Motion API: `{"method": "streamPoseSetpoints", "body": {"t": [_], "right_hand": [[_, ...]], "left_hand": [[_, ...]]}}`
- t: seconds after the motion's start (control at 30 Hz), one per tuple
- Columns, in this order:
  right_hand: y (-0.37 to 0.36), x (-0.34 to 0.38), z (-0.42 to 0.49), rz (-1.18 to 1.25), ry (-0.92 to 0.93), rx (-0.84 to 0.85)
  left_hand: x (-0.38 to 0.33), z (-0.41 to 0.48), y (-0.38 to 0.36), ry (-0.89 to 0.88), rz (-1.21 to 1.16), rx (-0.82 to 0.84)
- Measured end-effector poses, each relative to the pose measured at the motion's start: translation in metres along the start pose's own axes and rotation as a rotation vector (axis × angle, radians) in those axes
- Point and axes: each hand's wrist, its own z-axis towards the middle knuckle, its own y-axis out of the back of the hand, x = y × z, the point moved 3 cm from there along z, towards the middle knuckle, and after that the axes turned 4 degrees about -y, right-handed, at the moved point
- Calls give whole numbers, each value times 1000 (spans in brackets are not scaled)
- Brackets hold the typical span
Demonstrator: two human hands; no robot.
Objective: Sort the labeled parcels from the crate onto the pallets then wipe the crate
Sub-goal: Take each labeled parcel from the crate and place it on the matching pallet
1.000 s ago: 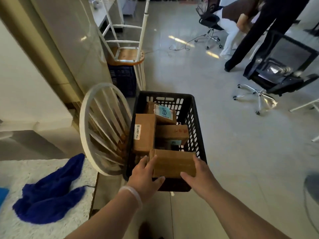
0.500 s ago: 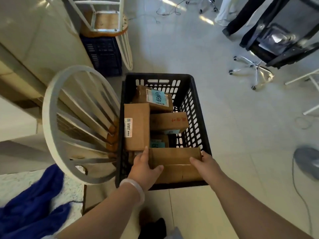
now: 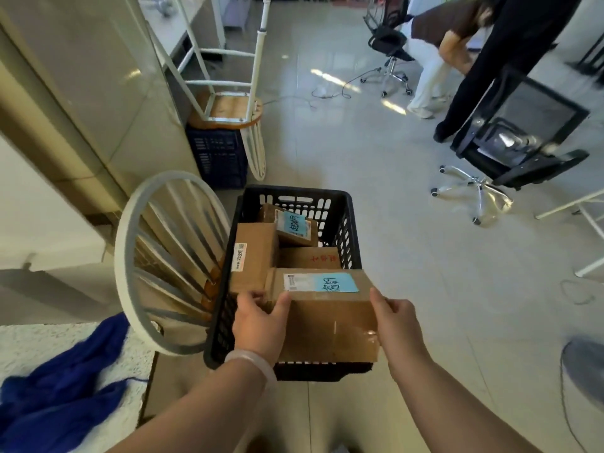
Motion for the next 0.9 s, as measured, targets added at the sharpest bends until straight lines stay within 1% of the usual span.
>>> {"method": "streamPoseSetpoints", "body": {"t": [0.07, 0.2, 0.27, 0.4, 0.53, 0.6, 0.7, 0.8, 0.9], "right_hand": [[13, 6, -4, 7, 36, 23], [37, 19, -7, 33, 78, 150], [47, 24, -9, 36, 102, 215], [66, 30, -13, 115, 129, 281], [79, 40, -17, 105, 184, 322], [87, 47, -16, 114, 211, 332], [96, 56, -11, 103, 249, 376], [105, 68, -8, 35, 326, 405], [113, 81, -5, 36, 383, 410]], "left_hand": [[-10, -10, 0, -1, -30, -32], [-28, -30, -3, -49, -21, -10], [-36, -39, -4, -66, -90, -22], [-56, -61, -8, -147, -208, -64], [-73, -81, -10, -258, -212, -178], [-81, -86, -6, -292, -223, -206], [-89, -87, 5, -340, -232, -202], [-93, -92, 14, -367, -252, -182], [-94, -101, 21, -370, -298, -125]]}}
